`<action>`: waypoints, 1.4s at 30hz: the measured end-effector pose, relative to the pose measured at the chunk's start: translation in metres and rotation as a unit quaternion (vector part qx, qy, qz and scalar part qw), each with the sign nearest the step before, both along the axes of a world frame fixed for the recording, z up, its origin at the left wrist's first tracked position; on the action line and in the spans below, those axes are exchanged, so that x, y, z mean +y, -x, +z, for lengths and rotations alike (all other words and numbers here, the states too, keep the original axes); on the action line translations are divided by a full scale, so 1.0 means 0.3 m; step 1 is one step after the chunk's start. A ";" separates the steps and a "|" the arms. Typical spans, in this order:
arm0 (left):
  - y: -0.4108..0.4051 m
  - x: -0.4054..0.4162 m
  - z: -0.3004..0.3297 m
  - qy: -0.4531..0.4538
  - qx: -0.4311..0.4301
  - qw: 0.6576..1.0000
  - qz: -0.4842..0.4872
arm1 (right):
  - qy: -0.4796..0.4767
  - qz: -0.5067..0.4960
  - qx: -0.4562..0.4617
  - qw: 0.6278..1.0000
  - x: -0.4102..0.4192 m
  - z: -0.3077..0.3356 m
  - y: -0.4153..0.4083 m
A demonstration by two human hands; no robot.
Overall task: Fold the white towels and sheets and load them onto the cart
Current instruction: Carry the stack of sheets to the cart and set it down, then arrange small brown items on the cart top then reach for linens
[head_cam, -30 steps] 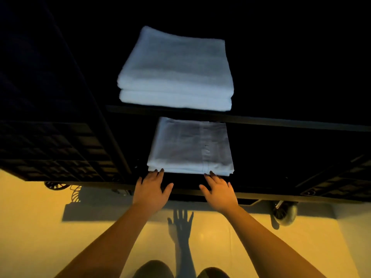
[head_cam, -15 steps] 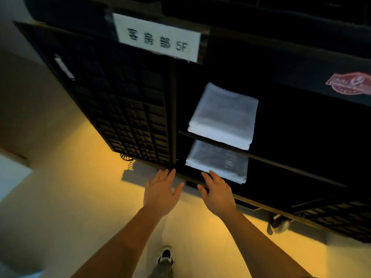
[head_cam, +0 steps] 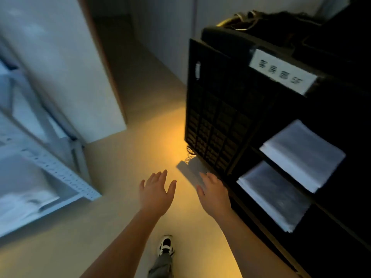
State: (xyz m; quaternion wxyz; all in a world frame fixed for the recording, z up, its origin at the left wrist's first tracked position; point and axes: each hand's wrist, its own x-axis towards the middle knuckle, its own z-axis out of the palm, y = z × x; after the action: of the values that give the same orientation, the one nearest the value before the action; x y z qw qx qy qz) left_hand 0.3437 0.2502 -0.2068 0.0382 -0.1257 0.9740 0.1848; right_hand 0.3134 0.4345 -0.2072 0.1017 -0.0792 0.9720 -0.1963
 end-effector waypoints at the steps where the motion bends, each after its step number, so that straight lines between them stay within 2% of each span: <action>1: -0.046 -0.057 0.006 0.001 0.003 1.000 0.030 | 0.001 0.027 0.001 1.000 -0.065 0.004 -0.008; 5: -0.221 -0.269 0.033 0.003 0.012 0.989 0.145 | 0.007 0.135 0.002 0.991 -0.334 0.010 -0.045; 8: -0.375 -0.440 0.045 0.014 0.009 0.969 0.247 | 0.021 0.226 -0.002 0.974 -0.565 0.020 -0.109; 14: -0.719 -0.754 0.054 0.027 -0.001 0.910 0.414 | 0.036 0.398 0.020 0.917 -1.034 0.047 -0.316; 19: -1.044 -1.011 0.041 0.025 -0.001 0.849 0.527 | 0.039 0.510 0.000 0.859 -1.430 0.041 -0.565; 25: -1.417 -1.336 0.040 0.033 -0.002 0.793 0.609 | 0.059 0.599 0.014 0.798 -1.871 0.047 -0.924; 30: -1.664 -1.577 0.075 0.038 0.004 0.759 0.650 | 0.062 0.645 0.032 0.761 -2.182 0.080 -1.146; 42: -1.950 -2.020 0.047 0.029 -0.002 0.706 0.708 | 0.045 0.703 0.024 0.710 -2.736 0.046 -1.439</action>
State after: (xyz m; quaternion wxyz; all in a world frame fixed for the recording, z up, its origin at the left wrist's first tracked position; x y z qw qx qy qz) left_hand 0.9288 -0.3557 -0.1928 -0.1053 -0.7794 0.6041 0.1287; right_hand 0.7451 -0.3862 -0.1934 0.1835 -0.7485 0.6277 -0.1096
